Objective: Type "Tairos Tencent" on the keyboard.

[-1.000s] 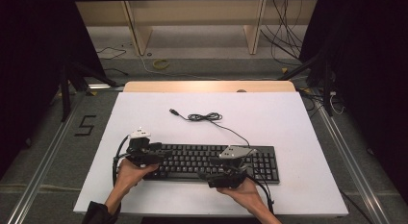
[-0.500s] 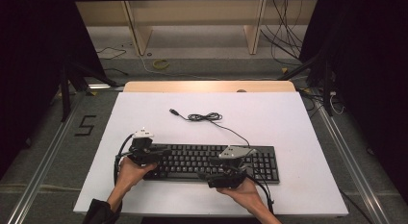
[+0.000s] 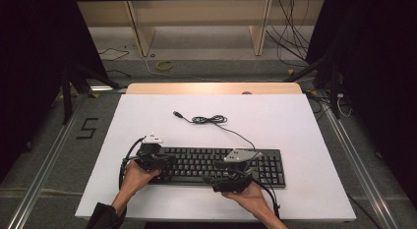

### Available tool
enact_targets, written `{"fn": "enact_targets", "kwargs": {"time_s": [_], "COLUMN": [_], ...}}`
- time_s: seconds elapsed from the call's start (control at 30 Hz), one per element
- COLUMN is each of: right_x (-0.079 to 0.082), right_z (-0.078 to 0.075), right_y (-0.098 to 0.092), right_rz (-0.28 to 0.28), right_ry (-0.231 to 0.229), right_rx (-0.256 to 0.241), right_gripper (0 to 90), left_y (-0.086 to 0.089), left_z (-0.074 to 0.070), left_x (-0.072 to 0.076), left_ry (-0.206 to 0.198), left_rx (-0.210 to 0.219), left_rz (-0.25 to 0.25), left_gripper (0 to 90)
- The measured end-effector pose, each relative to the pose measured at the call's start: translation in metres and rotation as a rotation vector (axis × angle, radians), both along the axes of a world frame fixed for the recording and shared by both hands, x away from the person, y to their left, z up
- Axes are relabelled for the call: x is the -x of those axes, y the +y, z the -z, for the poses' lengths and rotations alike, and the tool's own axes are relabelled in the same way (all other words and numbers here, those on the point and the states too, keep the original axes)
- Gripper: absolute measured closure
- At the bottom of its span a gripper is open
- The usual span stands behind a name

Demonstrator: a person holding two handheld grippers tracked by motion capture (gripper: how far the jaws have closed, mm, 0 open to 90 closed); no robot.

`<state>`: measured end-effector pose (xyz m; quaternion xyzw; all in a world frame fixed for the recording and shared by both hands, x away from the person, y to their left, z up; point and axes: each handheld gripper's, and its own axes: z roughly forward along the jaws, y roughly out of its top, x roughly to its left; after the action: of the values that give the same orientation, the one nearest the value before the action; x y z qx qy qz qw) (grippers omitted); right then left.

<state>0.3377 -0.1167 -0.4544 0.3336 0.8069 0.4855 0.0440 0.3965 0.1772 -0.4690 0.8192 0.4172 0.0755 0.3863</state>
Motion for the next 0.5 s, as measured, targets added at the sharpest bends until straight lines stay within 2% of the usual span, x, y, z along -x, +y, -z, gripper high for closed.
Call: {"fn": "enact_targets", "kwargs": {"time_s": [0.37,0.43,0.5], "right_x": [0.0,0.0001,0.0002], "right_z": [0.0,0.0,0.0], "right_y": [0.0001,0.0002,0.0004], "right_rz": [-0.001,0.0,0.0], "right_ry": [-0.002,-0.002,-0.002], "right_rx": [0.0,0.0,0.0], "right_gripper": [30.6,30.6,30.6], "left_y": [-0.0026,-0.0039,-0.0047], "left_z": [0.0034,0.005,0.0063], "left_x": [-0.0002,-0.0001,0.0002], "left_ry": [0.015,0.02,0.017], "left_rx": [-0.022,-0.04,-0.027], "left_rz": [0.005,0.012,0.009], "left_gripper": [89.4,89.5,89.6]}}
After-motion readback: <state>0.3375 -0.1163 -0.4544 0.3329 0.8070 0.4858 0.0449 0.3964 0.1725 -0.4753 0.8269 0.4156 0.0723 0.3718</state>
